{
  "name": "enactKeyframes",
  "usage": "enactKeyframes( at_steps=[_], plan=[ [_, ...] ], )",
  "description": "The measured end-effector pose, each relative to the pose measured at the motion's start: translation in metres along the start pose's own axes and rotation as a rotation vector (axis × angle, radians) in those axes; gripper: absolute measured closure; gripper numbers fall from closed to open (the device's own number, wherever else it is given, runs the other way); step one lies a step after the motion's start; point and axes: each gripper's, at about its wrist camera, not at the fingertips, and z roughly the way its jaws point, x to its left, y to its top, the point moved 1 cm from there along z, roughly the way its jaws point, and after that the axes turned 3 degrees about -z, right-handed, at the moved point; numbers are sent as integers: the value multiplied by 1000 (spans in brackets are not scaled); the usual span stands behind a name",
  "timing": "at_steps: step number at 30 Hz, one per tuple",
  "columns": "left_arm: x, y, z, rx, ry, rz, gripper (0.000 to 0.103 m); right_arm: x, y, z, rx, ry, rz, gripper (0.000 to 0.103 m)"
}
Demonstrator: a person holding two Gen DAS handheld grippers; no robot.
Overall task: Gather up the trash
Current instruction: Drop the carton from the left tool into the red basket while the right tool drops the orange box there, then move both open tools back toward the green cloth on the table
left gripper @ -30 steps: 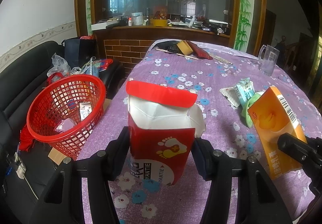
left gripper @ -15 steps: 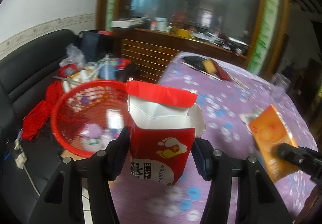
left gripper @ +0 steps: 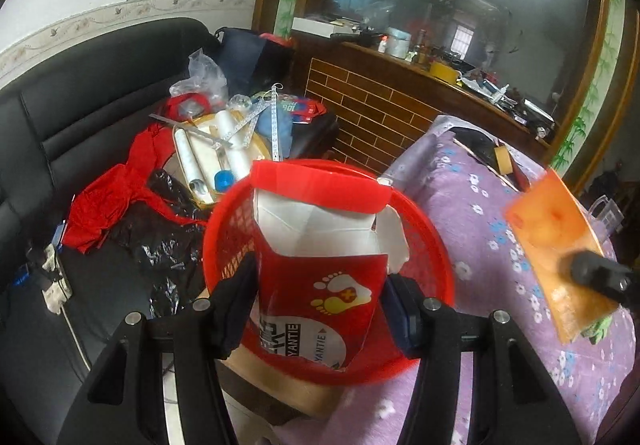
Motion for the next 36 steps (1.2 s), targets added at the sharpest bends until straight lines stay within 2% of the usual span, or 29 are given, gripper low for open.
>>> enactKeyframes(
  at_steps=[2,4,6,7,10,12,17,27,32,34,36],
  plan=[
    [1,4,8,-6,1,7,45,7,12,20,-5,-1,-5,78],
    [4,7,13,-8,-1,-8,34,9,23,37,-3,0,-7,77],
    [7,7,14,-12,-7,-31,28,7,30,53,8,-5,6,57],
    [9,7,13,-13,-7,-35,28,3,31,54,0,-15,23,54],
    [5,3,11,-24,-2,-13,27,-8,25,42,-27,-1,43,53],
    [-1,-1,8,-27,6,1,27,-18,16,26,-46,-34,35,53],
    [-35,-20,-3,-14,-77,30,27,-49,-17,-13,-62,-79,81,48],
    [-156,-79,-12,77,-213,239,27,-121,-96,-111,-114,-147,243,48],
    [-205,-105,-16,121,-266,319,27,-164,-123,-161,-159,-233,319,46],
    [-221,-114,-19,126,-277,350,27,-185,-131,-181,-181,-286,359,43],
    [-231,-120,-20,132,-287,367,27,-207,-132,-195,-185,-343,391,33]
  ],
)
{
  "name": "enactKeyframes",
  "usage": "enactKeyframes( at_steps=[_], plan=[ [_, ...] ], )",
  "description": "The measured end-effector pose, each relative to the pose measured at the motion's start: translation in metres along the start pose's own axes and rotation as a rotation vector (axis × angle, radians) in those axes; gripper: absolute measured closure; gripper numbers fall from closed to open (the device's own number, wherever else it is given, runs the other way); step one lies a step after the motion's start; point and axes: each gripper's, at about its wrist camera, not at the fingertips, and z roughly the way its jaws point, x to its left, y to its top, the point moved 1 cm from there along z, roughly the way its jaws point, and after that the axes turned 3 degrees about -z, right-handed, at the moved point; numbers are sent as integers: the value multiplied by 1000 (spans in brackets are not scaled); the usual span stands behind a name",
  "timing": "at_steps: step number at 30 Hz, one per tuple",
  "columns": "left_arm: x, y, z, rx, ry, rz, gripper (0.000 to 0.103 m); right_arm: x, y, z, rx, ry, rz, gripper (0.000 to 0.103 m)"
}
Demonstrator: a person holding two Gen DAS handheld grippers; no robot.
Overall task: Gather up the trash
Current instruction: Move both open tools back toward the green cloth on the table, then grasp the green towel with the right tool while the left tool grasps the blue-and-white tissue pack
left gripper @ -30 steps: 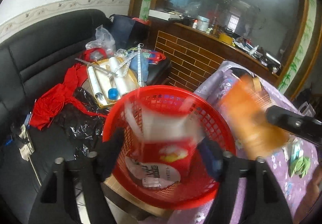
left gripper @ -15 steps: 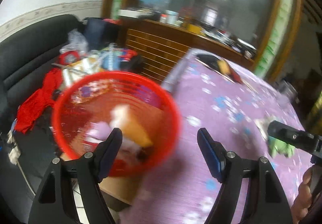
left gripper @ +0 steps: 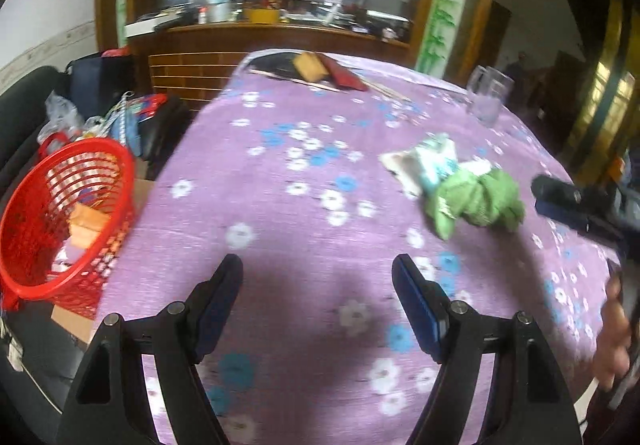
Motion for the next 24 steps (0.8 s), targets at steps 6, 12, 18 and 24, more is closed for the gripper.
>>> enactKeyframes(
  at_steps=[6,12,18,24],
  plan=[
    [-20,-5,11,35,-8,29,27,-40,30,22,20,-101,8,28],
    [-19,-3,11,44,12,39,27,-42,35,71,119,-87,-51,21],
    [-22,4,18,59,29,39,27,-13,12,83,108,-236,-333,19],
    [-40,13,22,52,41,68,27,-20,17,68,31,-190,-327,58]
  ],
)
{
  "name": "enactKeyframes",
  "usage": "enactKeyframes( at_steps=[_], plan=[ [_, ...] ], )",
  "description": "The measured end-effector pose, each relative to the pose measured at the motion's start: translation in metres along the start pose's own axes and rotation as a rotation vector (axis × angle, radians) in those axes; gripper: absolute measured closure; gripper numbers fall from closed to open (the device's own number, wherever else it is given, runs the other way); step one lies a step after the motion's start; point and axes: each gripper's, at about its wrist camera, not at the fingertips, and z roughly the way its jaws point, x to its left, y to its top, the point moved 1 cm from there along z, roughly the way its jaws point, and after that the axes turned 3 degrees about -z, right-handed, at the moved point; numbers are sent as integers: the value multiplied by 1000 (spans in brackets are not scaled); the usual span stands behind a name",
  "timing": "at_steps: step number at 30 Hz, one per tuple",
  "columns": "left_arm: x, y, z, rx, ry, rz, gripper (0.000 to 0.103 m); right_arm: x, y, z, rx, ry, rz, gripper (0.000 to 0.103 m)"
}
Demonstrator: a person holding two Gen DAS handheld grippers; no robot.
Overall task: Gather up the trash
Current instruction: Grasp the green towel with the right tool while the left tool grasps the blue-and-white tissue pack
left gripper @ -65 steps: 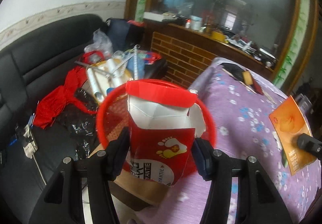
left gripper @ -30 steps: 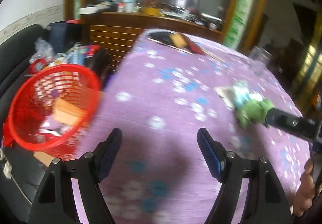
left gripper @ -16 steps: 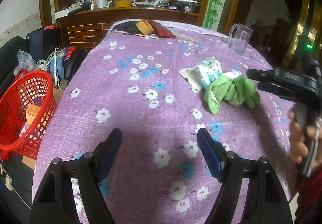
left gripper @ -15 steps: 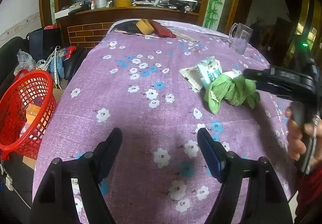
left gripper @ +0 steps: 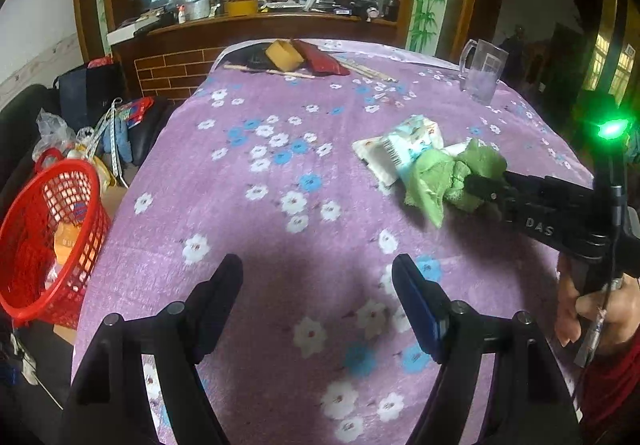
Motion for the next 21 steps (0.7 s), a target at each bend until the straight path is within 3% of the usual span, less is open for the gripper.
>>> enactKeyframes(
  at_steps=[5,10,15,21],
  plan=[
    [-14,18,4,6,-11,1,27,-25,5,-30,-145,95,116,60],
    [-30,44,21,25,-25,-35,27,-62,6,-60,-291,80,283,60],
    [-50,64,63,108,-60,-111,27,-83,5,-77,-358,11,358,60],
    [-74,83,109,154,-8,-149,27,-92,3,-80,-365,20,401,60]
  ],
)
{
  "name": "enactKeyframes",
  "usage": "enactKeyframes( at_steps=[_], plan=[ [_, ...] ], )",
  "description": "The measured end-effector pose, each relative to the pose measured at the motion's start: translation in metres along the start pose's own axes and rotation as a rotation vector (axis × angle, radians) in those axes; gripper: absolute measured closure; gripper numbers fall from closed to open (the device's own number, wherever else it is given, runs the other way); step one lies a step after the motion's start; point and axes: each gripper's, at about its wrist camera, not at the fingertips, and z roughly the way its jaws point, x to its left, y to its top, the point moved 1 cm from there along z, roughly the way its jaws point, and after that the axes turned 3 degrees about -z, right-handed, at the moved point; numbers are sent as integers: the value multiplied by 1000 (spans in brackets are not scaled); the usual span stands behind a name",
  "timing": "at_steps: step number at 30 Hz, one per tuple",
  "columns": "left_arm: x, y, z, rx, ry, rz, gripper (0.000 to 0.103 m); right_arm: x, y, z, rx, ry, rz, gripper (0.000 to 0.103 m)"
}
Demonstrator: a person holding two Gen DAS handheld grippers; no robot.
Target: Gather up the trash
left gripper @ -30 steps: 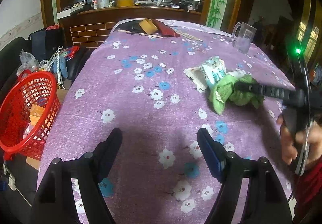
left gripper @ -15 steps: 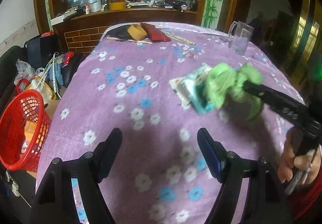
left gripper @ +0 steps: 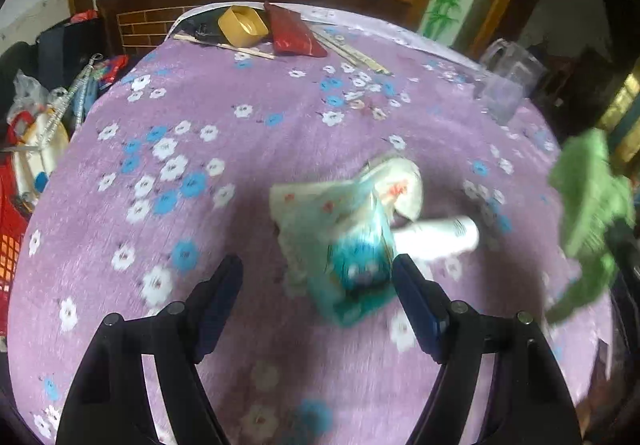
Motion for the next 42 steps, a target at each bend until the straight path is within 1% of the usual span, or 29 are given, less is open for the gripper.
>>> enactKeyframes(
  at_steps=[1,5,7,8,9,10,12,16,18,20,21,23,25,28,33,37,42],
  plan=[
    [-4,1,3,1,6,8,27,0,0,0,2,5,1,60],
    [-23,5,22,5,66,63,28,-1,1,-1,-3,8,-3,60],
    [-25,2,26,-9,72,78,28,-1,0,0,0,2,-5,60],
    [-25,1,25,-18,72,84,30,-3,0,1,3,3,-4,60],
    [-24,0,23,-28,61,92,40,-3,0,1,8,7,0,60],
    [-23,0,23,-30,49,96,54,-4,-1,2,12,11,2,60],
    [-17,-3,23,-25,34,105,63,-3,-1,2,11,13,-3,60],
    [-5,-9,18,-44,-21,111,78,1,-3,2,14,12,-22,60],
    [0,-11,10,-71,-41,109,81,3,-4,3,20,10,-33,60],
    [2,-14,-1,-126,-42,126,81,5,-5,5,26,11,-44,60],
    [2,-16,-9,-174,-31,140,81,7,-5,6,29,9,-53,60],
    [3,-18,-19,-242,-21,150,81,11,-7,7,33,9,-70,60],
    [5,-17,-24,-284,-16,144,81,14,-8,8,36,4,-86,60],
    [7,-15,-29,-332,22,137,81,17,-10,9,42,-2,-105,60],
    [14,-12,-32,-349,39,128,81,20,-12,15,56,-16,-126,60],
    [15,-15,-36,-366,54,142,81,23,-14,18,68,-22,-147,60],
    [16,-17,-41,-380,47,143,81,25,-16,20,71,-31,-164,60]
  ],
)
